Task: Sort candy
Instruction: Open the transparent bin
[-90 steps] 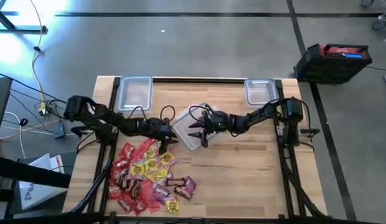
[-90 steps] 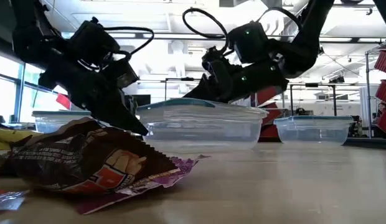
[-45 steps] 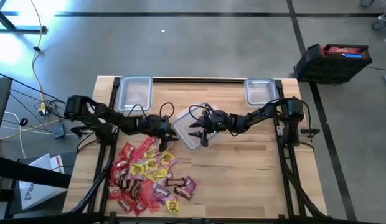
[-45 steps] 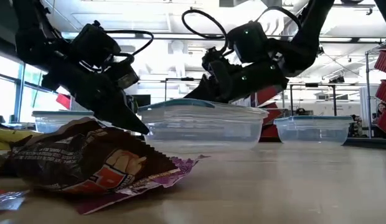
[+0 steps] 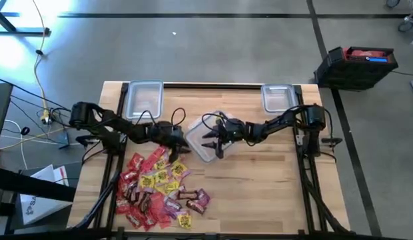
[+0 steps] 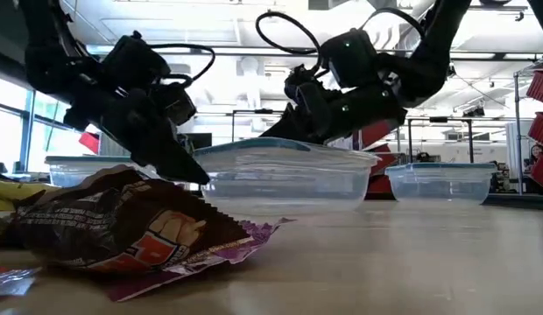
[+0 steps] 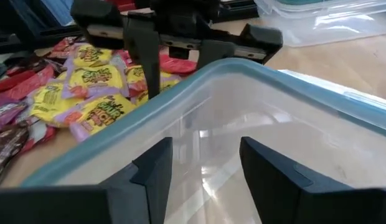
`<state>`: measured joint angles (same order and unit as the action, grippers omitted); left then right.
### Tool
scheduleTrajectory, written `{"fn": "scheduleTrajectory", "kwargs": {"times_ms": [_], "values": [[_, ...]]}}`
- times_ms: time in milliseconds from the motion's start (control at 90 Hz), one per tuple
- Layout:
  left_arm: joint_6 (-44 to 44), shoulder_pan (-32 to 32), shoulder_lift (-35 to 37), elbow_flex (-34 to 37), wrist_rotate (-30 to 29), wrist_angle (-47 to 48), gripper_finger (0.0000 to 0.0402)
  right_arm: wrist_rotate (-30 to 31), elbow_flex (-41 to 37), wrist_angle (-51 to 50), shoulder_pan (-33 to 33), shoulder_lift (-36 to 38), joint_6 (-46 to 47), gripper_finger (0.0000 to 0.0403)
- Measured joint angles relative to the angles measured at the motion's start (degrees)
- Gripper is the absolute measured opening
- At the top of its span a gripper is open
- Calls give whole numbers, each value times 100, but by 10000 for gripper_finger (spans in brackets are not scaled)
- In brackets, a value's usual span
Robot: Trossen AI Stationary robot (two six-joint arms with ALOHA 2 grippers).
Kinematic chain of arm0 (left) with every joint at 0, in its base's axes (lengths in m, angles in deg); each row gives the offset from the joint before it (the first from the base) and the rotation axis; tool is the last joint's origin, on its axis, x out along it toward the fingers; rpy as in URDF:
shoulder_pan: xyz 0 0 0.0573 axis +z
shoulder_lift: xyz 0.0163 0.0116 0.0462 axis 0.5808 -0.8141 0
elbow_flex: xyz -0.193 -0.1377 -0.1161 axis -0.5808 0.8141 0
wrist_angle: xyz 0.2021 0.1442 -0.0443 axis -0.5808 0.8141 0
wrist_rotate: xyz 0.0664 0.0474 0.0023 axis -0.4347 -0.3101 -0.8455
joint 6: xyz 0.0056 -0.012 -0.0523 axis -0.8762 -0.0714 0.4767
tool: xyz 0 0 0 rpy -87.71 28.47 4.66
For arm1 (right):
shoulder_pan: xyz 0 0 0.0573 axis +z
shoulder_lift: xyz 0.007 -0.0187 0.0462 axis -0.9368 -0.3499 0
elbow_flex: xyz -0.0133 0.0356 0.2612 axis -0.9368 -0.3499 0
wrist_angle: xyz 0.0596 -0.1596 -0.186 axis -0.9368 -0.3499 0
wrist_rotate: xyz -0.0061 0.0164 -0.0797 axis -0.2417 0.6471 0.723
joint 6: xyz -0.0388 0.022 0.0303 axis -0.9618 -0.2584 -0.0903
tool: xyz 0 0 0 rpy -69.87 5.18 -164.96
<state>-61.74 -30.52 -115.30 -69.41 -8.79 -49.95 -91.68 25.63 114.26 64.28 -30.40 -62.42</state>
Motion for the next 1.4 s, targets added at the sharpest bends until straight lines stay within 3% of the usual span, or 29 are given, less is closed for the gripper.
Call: {"fn": "scheduleTrajectory", "kwargs": {"times_ms": [267,400,622,822,1022,1233,1400], "values": [[278,-398,26,-42,-57,-199,106,102,1,-9,35,57,-12,162],[387,-513,45,-182,1,-273,106,271,-29,-350,46,448,-213,162],[466,-730,43,-408,3,-213,106,961,145,-2259,397,1805,-848,162],[468,-758,67,-566,-37,-165,106,2213,710,-4369,1423,2436,-1046,162],[261,-604,249,-960,-396,-84,106,3602,1095,-5153,2506,1996,-747,177],[-336,-302,-2,-1789,-1121,1034,106,5049,1111,-4667,2992,1174,-705,205],[-417,-14,-395,-1968,-1382,1503,106,5469,1117,-4012,3101,677,-1013,215]]}}
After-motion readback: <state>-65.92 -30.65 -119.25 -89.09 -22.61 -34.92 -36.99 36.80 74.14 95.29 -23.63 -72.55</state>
